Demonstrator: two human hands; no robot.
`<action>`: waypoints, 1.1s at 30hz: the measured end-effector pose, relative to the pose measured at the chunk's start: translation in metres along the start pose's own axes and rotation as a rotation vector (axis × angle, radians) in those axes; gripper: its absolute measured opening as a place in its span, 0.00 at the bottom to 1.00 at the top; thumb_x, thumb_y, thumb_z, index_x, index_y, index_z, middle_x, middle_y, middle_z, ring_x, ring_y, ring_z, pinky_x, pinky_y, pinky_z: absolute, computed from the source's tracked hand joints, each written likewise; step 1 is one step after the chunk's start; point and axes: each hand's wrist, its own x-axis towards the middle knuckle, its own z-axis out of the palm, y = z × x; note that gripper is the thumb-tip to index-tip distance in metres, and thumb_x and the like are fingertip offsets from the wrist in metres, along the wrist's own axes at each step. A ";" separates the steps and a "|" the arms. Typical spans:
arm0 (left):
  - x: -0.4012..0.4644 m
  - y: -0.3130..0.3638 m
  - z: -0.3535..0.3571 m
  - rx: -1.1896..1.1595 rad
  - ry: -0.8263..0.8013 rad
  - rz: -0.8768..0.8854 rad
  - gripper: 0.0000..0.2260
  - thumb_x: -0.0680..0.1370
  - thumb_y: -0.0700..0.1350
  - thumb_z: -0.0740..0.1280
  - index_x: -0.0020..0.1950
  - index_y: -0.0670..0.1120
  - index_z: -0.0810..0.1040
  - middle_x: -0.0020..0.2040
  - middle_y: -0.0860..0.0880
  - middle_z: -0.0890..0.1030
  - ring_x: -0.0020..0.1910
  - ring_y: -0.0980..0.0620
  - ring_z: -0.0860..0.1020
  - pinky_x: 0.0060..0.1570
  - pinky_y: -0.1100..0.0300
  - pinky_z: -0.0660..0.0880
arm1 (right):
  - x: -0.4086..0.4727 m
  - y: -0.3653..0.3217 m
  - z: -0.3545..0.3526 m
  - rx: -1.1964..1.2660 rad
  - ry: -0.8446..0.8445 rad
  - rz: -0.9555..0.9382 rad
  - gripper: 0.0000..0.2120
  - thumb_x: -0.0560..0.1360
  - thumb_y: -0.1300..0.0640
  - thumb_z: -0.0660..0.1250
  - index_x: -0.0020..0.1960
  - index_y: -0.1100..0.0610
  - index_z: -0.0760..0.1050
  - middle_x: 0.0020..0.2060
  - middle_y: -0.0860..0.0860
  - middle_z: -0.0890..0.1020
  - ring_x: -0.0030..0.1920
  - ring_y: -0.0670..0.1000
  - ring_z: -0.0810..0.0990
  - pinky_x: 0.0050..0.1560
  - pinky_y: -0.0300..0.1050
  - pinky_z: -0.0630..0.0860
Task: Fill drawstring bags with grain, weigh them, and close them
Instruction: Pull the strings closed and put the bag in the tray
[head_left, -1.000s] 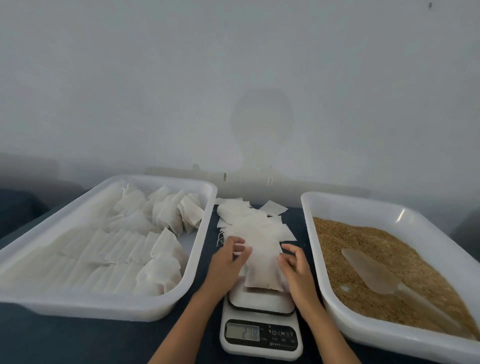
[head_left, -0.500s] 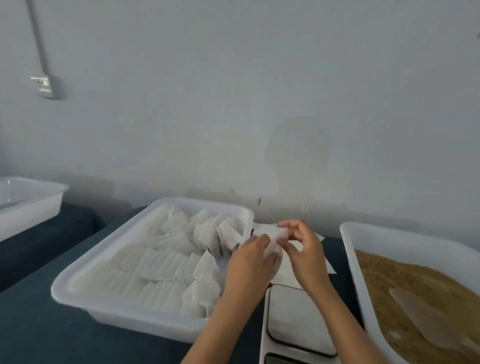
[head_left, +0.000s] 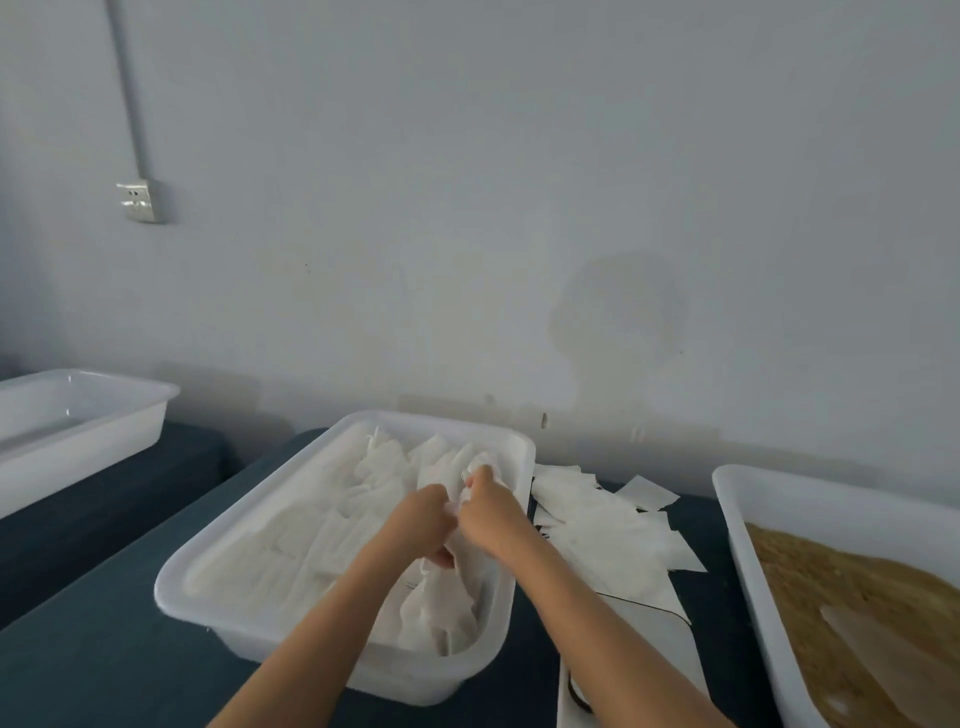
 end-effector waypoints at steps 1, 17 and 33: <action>0.002 -0.003 0.005 0.040 -0.009 -0.028 0.21 0.76 0.47 0.68 0.65 0.37 0.70 0.59 0.42 0.75 0.56 0.45 0.76 0.56 0.58 0.71 | 0.000 0.000 0.005 -0.067 -0.050 0.026 0.24 0.80 0.59 0.56 0.73 0.62 0.54 0.66 0.60 0.70 0.64 0.58 0.72 0.59 0.48 0.69; 0.033 -0.021 0.029 0.318 -0.076 -0.048 0.18 0.82 0.37 0.54 0.73 0.36 0.59 0.73 0.40 0.65 0.71 0.47 0.64 0.67 0.65 0.53 | 0.022 -0.008 0.020 -0.410 -0.396 0.196 0.18 0.79 0.65 0.58 0.68 0.69 0.67 0.56 0.65 0.76 0.51 0.62 0.76 0.60 0.50 0.70; 0.048 0.008 0.020 0.298 0.041 0.149 0.16 0.76 0.48 0.67 0.60 0.41 0.71 0.53 0.45 0.79 0.51 0.49 0.78 0.45 0.63 0.71 | 0.018 0.026 -0.047 0.067 -0.148 0.062 0.17 0.77 0.69 0.58 0.65 0.66 0.68 0.57 0.63 0.78 0.53 0.59 0.80 0.46 0.47 0.79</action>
